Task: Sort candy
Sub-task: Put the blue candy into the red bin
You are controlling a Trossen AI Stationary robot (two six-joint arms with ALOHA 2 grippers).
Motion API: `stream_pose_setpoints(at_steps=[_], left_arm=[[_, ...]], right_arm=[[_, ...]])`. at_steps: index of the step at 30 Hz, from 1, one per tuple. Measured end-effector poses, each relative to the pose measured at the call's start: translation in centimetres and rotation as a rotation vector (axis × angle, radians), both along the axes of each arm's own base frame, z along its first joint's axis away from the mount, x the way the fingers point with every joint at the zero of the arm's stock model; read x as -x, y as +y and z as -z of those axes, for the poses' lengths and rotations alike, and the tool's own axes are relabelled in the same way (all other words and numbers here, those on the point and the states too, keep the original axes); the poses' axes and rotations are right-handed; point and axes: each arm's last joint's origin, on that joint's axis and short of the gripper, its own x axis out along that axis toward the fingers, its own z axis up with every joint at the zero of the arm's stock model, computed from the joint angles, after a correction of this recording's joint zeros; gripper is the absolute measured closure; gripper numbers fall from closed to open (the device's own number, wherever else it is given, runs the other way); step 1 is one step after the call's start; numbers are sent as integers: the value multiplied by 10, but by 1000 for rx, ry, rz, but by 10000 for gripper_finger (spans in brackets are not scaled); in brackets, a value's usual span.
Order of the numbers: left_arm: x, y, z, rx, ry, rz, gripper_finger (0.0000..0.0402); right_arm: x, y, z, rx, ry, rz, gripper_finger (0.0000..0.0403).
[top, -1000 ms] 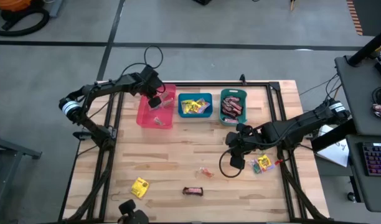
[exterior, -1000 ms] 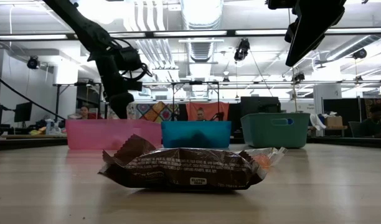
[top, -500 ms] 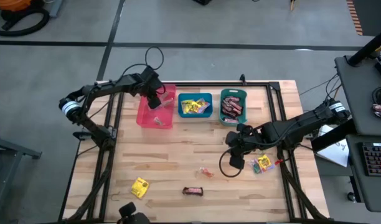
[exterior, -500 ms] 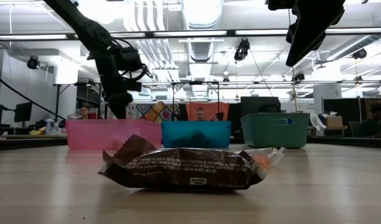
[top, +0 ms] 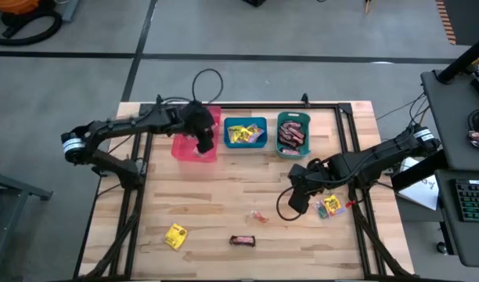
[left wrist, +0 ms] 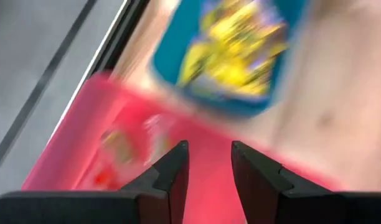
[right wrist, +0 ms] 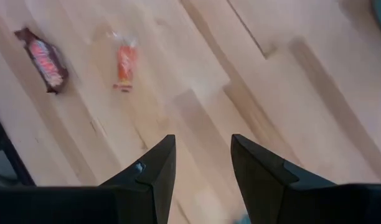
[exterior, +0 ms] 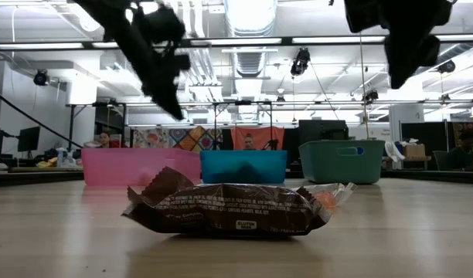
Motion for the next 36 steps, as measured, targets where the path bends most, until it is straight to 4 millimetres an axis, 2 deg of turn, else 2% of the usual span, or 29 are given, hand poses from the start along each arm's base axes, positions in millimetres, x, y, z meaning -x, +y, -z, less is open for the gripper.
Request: stream_pose_setpoints(at_steps=[8,16,22,30,36], left_arm=[[-16,-72,-24,-40,-219,216,300],[-13,-118,-19,-7,-367,304,302],[-7,-129,-10,-39,-374,249,302],[-5,-129,0,-14,-361,208,302],[-5,-129,1,-9,-363,204,302]], right_arm=[[13,-2,4,-68,163,130,257],[17,8,14,-96,300,180,257],[13,22,31,-98,423,141,257],[10,33,47,-95,507,147,256],[14,36,64,-67,574,171,235]])
